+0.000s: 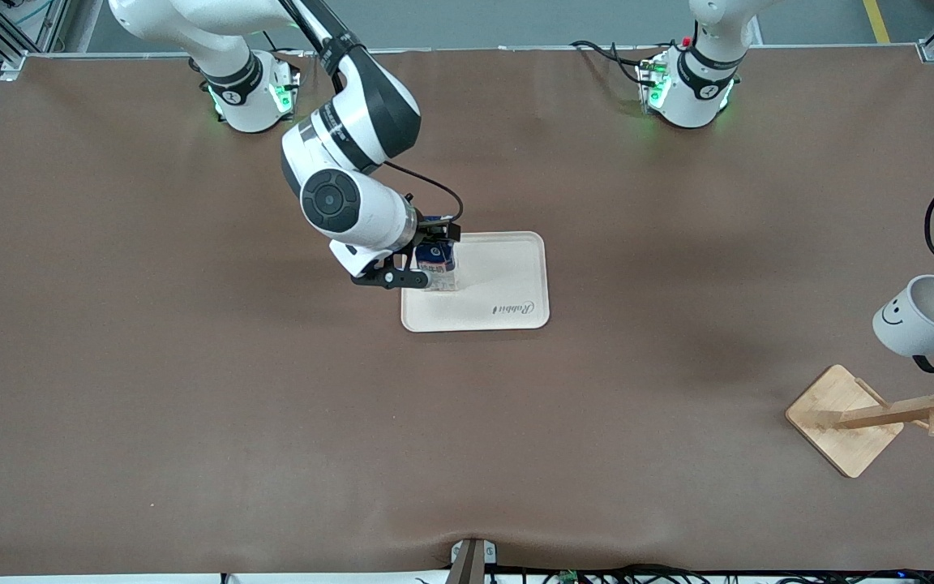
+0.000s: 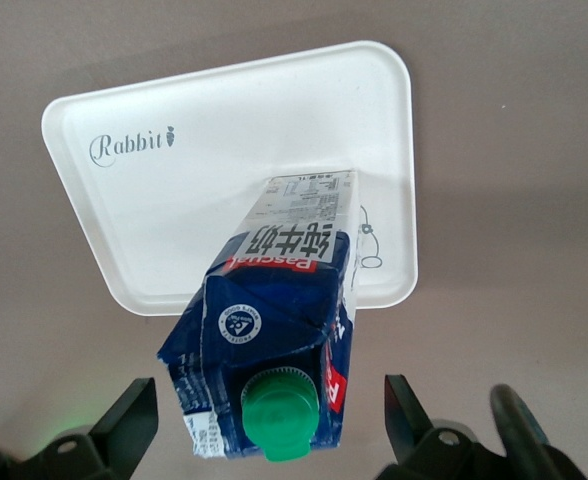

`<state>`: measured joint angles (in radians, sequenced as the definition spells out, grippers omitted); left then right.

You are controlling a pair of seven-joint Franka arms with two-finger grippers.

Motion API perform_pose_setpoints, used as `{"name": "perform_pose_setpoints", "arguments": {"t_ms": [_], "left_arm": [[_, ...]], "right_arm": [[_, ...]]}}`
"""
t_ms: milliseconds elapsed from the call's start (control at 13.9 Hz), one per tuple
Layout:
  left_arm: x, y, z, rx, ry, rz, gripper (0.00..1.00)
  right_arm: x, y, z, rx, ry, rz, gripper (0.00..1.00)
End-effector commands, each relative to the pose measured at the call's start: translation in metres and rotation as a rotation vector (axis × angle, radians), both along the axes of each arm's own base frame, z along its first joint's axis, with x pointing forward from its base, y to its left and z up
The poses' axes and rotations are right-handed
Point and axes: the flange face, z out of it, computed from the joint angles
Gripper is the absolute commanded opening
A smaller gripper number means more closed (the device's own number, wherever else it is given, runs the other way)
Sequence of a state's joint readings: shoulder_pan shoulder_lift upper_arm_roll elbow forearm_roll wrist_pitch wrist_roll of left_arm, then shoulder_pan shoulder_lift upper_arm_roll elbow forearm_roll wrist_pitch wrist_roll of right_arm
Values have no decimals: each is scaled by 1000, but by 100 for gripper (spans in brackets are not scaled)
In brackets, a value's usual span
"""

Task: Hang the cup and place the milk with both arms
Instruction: 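Hang the mug on the stand while the right gripper grasps the carton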

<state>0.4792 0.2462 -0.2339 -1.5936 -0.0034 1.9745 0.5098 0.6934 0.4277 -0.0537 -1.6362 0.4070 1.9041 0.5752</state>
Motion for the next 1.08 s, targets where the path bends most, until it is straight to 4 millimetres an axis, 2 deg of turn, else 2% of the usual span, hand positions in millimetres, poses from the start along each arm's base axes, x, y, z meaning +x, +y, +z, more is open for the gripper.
{"name": "perform_pose_setpoints", "arguments": {"t_ms": [0, 72, 215, 287, 359, 430, 502, 574, 646, 717, 861, 1004], "left_arm": [[1, 18, -3, -36, 4, -11, 0], [-1, 29, -7, -47, 5, -13, 0], [0, 38, -18, -74, 9, -30, 0], [2, 42, -16, -74, 0, -36, 0], [6, 46, -15, -72, -7, -41, 0], [8, 47, -15, -72, -11, -42, 8], [8, 48, -13, -72, -16, -38, 22], [8, 48, -13, -73, -15, -34, 39], [8, 48, -12, -72, -17, -34, 76], [8, 47, -11, -74, -19, -33, 100], [7, 45, -7, -76, -23, -28, 100], [9, 38, -6, -79, -23, -30, 100]], "right_arm": [[-11, 2, -7, -9, -24, 17, 100], [-13, 0, -13, -11, -25, 13, 100], [-21, 6, -17, -17, -33, 26, 100], [-21, 6, -16, -17, -39, 28, 100], [-20, 7, -17, -21, -51, 32, 85], [-19, 7, -18, -34, -66, 42, 51], [-19, 7, -17, -34, -68, 42, 14], [-19, 7, -17, -34, -67, 43, 3], [-19, 6, -17, -36, -64, 42, 0], [-19, 7, -16, -39, -63, 42, 0], [-17, 7, -6, -38, -68, 18, 0], [-6, -5, 16, -60, -15, 1, 0]]}}
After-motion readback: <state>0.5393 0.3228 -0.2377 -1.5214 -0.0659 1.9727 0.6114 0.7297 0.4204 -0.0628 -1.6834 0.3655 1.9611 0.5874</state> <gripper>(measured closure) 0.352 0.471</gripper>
